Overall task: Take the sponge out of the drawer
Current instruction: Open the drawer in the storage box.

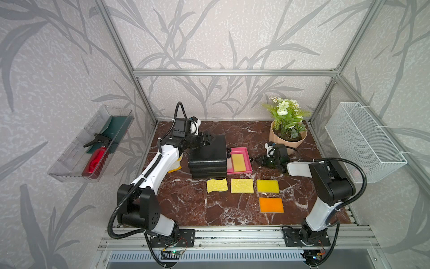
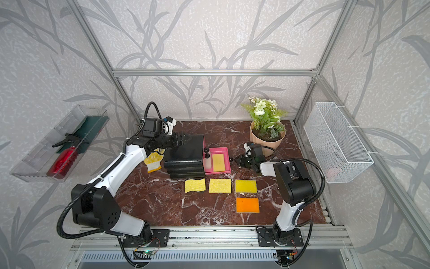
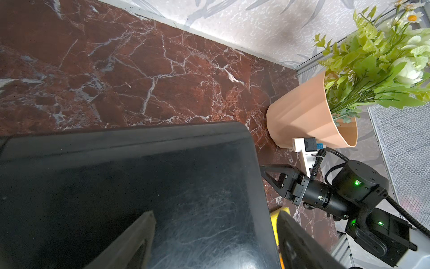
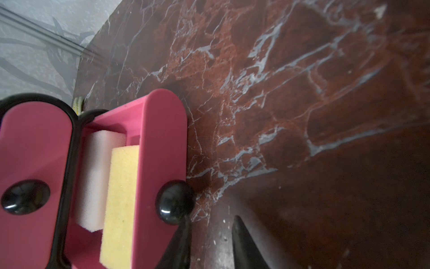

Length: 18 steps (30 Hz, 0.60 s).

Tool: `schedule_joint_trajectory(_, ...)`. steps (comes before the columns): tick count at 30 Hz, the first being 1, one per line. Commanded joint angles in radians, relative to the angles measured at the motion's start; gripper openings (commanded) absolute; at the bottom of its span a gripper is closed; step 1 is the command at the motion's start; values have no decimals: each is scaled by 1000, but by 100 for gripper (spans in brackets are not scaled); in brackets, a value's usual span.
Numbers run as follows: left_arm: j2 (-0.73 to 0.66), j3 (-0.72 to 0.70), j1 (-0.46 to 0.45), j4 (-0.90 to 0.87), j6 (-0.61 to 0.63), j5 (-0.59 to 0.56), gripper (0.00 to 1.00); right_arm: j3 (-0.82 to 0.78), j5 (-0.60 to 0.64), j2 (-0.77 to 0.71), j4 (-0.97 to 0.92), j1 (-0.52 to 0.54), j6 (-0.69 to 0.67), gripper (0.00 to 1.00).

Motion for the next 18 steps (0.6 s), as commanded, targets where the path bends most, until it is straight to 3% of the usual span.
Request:
schedule_joint_trajectory(1,10,-38,7,-93,2,-34,83,56,93,-105,-114,41,-123,42)
schedule_joint_trajectory(7,10,-38,6,-91,1,-29,83,166,290,-134,-319,165,-260,55)
schedule_joint_trajectory(18,-1,-41,6,-89,2,-29,83,285,509,-31,-519,259,-340,59)
